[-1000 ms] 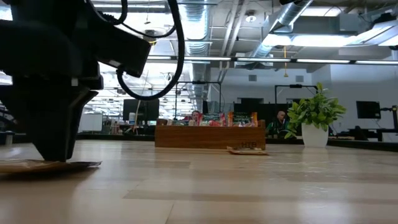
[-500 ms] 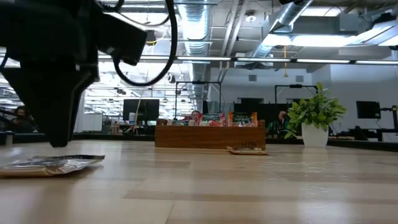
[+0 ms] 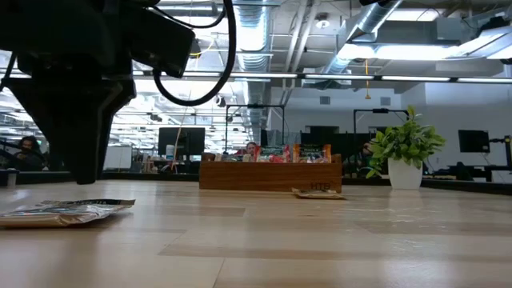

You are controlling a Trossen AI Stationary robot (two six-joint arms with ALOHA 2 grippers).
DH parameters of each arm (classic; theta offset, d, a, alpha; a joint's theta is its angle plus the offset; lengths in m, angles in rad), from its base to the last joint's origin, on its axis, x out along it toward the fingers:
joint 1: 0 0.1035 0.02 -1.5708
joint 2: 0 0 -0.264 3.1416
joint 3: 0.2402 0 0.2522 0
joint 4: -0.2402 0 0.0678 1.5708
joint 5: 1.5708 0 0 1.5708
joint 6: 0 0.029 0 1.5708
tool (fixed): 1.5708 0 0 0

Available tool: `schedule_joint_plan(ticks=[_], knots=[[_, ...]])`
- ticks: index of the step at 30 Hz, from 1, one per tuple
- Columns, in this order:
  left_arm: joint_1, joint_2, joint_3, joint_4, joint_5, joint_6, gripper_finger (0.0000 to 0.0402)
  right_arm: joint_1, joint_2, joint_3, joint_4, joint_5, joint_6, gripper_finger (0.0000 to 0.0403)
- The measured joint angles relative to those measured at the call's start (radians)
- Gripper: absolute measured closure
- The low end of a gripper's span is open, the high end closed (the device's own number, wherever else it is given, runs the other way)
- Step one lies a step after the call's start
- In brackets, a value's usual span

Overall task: Pick & Place Tea
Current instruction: Put the bottom brown tea bag into the left compartment of the wooden organizer

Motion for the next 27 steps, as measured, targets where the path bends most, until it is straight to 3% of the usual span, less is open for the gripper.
schedule_joint_plan(ticks=[6, 16, 27], knots=[[0.033, 0.000, 0.000, 0.001, -0.020, 0.035, 0.0296, 0.000, 0.000, 0.000, 0.000, -0.001, 0.000, 0.0353], [0.048, 0.000, 0.001, 0.014, 0.054, 0.076, 0.0296, 0.000, 0.000, 0.000, 0.000, -0.001, -0.001, 0.0353], [0.048, 0.000, 0.002, 0.071, 0.062, 0.104, 0.0296, 0.000, 0.000, 0.000, 0.000, 0.000, -0.009, 0.0353]])
